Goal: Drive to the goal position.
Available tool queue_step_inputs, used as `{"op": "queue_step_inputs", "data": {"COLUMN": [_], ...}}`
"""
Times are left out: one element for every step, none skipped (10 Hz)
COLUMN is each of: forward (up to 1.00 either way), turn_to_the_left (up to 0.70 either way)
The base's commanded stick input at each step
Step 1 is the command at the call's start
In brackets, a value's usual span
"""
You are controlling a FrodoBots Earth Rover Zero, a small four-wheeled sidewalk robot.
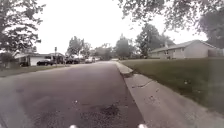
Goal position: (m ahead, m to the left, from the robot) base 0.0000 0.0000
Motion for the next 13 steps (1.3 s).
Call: {"op": "queue_step_inputs", "data": {"forward": [0.07, 0.07, 0.07, 0.07, 0.07, 0.07, 0.06, 0.07, 0.06, 0.06, 0.07, 0.07, 0.07], "turn_to_the_left": [0.00, 0.00, 0.00, 0.00, 0.00, 0.00, 0.00, 0.00, 0.00, 0.00, 0.00, 0.00, 0.00]}}
